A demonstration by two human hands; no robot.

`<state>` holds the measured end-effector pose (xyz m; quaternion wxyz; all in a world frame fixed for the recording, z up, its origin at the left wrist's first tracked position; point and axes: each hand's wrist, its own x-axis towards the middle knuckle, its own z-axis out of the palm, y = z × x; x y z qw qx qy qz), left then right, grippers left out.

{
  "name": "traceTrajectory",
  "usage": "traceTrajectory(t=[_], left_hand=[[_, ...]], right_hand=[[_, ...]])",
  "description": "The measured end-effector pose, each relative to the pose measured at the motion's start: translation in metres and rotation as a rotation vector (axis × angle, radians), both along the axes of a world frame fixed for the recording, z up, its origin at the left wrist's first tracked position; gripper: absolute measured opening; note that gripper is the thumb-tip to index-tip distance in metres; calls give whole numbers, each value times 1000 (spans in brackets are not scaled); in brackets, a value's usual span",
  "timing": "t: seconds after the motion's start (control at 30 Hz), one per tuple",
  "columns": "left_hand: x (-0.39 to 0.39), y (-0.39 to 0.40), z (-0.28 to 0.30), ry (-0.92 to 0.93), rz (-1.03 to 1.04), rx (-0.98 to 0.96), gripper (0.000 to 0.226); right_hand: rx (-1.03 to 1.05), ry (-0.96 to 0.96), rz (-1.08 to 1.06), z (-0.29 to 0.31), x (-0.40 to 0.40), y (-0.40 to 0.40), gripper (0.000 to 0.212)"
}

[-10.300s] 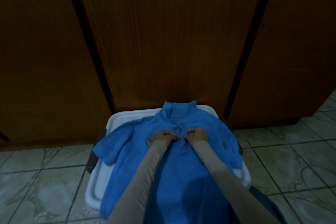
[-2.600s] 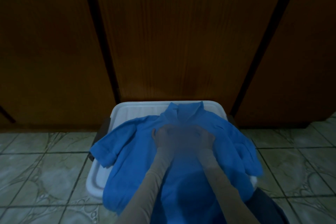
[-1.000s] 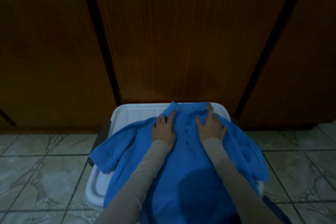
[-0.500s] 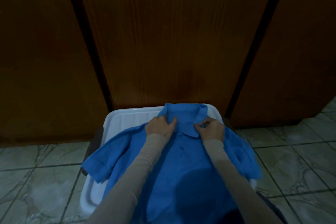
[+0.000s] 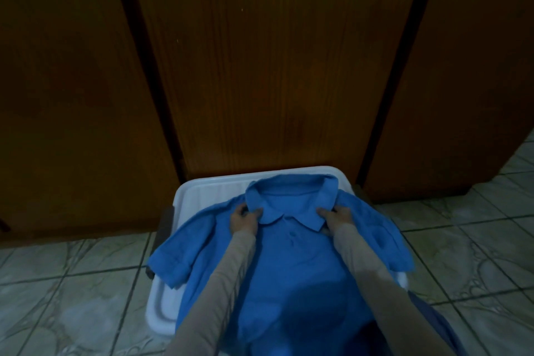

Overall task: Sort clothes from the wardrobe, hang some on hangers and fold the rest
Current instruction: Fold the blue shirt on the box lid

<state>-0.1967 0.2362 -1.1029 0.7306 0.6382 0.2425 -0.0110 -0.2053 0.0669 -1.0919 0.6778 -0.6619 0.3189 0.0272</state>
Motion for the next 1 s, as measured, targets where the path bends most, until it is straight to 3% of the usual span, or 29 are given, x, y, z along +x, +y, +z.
traceTrajectory(t=[0.07, 0.13, 0.3, 0.43, 0.53, 0.57, 0.7, 0.83, 0.9, 1.0], left_hand=[[2, 2, 4, 26, -26, -75, 17], [1, 3, 11, 83, -23, -185, 20], [-2, 7, 15, 217, -4, -538, 41], [-2, 8, 18, 245, -54, -501, 44], [7, 11, 20, 211, -49, -351, 53], [11, 14, 18, 178, -56, -236, 52], [12, 25, 15, -36, -54, 371, 6], [6, 32, 9, -90, -225, 856, 11], [3, 31, 8, -106, -237, 928, 8], [-2, 31, 5, -185, -312, 996, 33]], right_hand=[[252, 4, -70, -2, -1, 3, 41], [364, 12, -105, -3, -3, 5, 43], [488, 36, -128, 9, -7, 6, 39], [478, 52, -143, 13, -5, 8, 38], [391, -7, -157, 16, -1, 8, 36], [315, -26, -147, 15, 1, 7, 39], [-153, -156, 5, 16, -1, -3, 35], [-573, -134, 222, 16, -6, -10, 43], [-756, -58, 331, 19, -8, -9, 57], [-990, 33, 462, 28, -8, -6, 76]])
